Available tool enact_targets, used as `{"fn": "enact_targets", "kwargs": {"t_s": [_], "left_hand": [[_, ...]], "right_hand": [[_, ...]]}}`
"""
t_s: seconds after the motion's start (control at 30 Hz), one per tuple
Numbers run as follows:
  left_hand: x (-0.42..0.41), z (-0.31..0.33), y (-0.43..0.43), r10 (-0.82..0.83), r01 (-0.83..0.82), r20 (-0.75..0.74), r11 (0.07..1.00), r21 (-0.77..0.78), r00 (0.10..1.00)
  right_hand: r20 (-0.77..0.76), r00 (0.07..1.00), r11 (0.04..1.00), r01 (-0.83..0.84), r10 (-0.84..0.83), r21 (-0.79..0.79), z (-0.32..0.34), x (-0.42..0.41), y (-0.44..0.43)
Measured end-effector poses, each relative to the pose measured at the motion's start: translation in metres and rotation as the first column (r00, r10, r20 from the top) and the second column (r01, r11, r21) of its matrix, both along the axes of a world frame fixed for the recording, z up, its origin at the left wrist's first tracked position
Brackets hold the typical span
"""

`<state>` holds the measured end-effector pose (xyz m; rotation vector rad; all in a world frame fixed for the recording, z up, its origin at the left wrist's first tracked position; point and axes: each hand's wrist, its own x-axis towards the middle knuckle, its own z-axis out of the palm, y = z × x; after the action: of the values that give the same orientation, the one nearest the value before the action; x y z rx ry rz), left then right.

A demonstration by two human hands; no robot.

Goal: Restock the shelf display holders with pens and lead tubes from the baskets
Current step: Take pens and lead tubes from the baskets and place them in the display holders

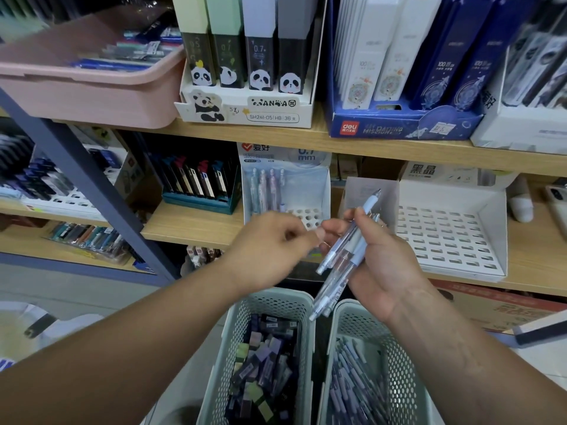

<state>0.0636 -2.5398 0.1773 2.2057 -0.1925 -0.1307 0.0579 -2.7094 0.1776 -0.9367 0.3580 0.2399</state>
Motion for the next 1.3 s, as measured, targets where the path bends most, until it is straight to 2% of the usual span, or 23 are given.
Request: {"fn": "enact_targets", "kwargs": {"t_s": [0.03, 0.07, 0.2, 0.3, 0.43, 0.6, 0.73, 0.83, 0.9, 1.07, 1.13, 1.23, 1.3], "left_hand": [[-0.006, -0.001, -0.007, -0.027, 0.018, -0.126, 0.997, -0.077, 0.992], [-0.009, -0.004, -0.012, -0.045, 0.019, -0.190, 0.991, -0.135, 0.981], [-0.015, -0.005, -0.019, -0.039, -0.048, -0.281, 0.954, -0.297, 0.959], [-0.019, -0.005, -0.024, -0.062, -0.074, -0.353, 0.931, -0.358, 0.933], [-0.020, -0.007, -0.028, -0.032, -0.120, -0.324, 0.890, -0.440, 0.946], [-0.016, -0.005, -0.023, 0.000, -0.142, -0.260, 0.837, -0.529, 0.966], [-0.009, 0.000, -0.013, 0.070, -0.207, -0.247, 0.781, -0.589, 0.966], [-0.003, 0.002, -0.003, 0.114, -0.244, -0.239, 0.736, -0.631, 0.964], [0.001, 0.003, 0.003, 0.134, -0.282, -0.262, 0.671, -0.686, 0.956], [0.009, 0.000, 0.008, 0.143, -0.465, -0.449, 0.419, -0.780, 0.882], [0.009, -0.001, 0.005, 0.148, -0.486, -0.467, 0.370, -0.791, 0.872], [0.013, 0.005, 0.008, 0.205, -0.466, -0.419, 0.378, -0.800, 0.885], [0.020, 0.011, 0.015, 0.309, -0.441, -0.326, 0.462, -0.769, 0.893]], "right_hand": [[0.003, 1.000, 1.000, -0.002, 0.002, -0.007, 0.000, 0.000, 0.000], [0.003, 1.000, 1.000, -0.004, 0.004, -0.017, 0.000, -0.001, 0.000], [-0.015, 1.000, 0.997, 0.004, -0.006, -0.081, -0.002, -0.002, -0.002], [-0.020, 1.000, 0.992, 0.009, -0.012, -0.122, -0.003, -0.002, -0.004], [-0.026, 0.999, 0.978, 0.014, -0.020, -0.208, -0.004, -0.001, -0.006], [-0.126, 0.985, 0.944, 0.074, -0.120, -0.321, -0.008, 0.002, -0.006], [-0.170, 0.968, 0.958, 0.141, -0.187, -0.251, -0.009, 0.005, -0.007], [-0.151, 0.973, 0.971, 0.144, -0.174, -0.189, -0.006, 0.007, -0.010], [-0.133, 0.982, 0.980, 0.108, -0.131, -0.167, -0.005, 0.006, -0.010], [-0.135, 0.990, 0.986, 0.024, -0.047, -0.166, -0.007, 0.001, -0.006], [-0.152, 0.987, 0.983, 0.014, -0.042, -0.184, -0.009, 0.001, -0.006], [-0.178, 0.983, 0.976, 0.006, -0.046, -0.218, -0.012, -0.001, -0.006], [-0.189, 0.980, 0.975, 0.017, -0.060, -0.221, -0.015, -0.001, -0.006]]}}
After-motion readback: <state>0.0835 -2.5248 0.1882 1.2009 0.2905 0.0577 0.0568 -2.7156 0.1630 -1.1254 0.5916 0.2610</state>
